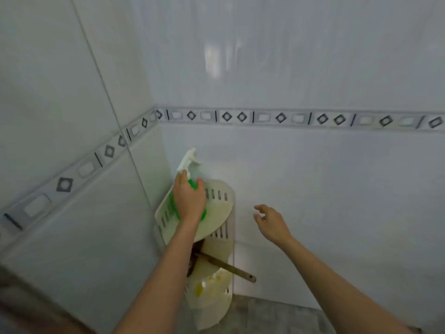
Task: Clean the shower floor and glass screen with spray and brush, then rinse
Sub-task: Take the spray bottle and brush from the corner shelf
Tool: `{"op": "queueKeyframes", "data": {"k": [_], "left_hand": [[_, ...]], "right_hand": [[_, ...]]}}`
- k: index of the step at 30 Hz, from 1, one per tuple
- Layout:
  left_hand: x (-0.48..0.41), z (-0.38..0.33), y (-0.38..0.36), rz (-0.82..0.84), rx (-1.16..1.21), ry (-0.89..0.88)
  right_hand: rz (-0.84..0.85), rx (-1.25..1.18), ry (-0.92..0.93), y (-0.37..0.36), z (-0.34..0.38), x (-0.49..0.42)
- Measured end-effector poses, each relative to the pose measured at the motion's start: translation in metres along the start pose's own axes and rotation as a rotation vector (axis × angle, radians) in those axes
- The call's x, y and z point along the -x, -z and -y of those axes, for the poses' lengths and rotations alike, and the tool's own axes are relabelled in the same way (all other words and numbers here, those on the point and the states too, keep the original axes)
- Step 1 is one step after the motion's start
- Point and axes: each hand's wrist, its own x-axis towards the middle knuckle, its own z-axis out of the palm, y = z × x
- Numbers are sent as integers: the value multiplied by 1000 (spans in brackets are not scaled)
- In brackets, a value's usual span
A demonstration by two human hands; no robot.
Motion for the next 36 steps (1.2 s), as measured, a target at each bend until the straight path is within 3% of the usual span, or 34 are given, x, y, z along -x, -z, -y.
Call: {"op": "queueKeyframes", "data": {"k": [5, 10, 19, 27, 31, 36], "left_hand": [[-13, 28, -21, -85, 92, 122], [-45, 48, -39, -108, 180, 30], [-93, 51, -41, -136, 298, -24], [-96, 51, -39, -108, 289, -33], [-91, 42, -41, -136, 305, -5], [-84, 31, -42, -177, 307, 18]], "right_hand": [[299, 100, -135, -73, -57, -11], [570, 294, -184, -138, -105, -38], [818, 432, -225, -218, -156, -62], [899, 269, -240, -229, -165, -69], [816, 87, -266, -207, -149, -68], [699, 210, -120, -170, -128, -55]]}}
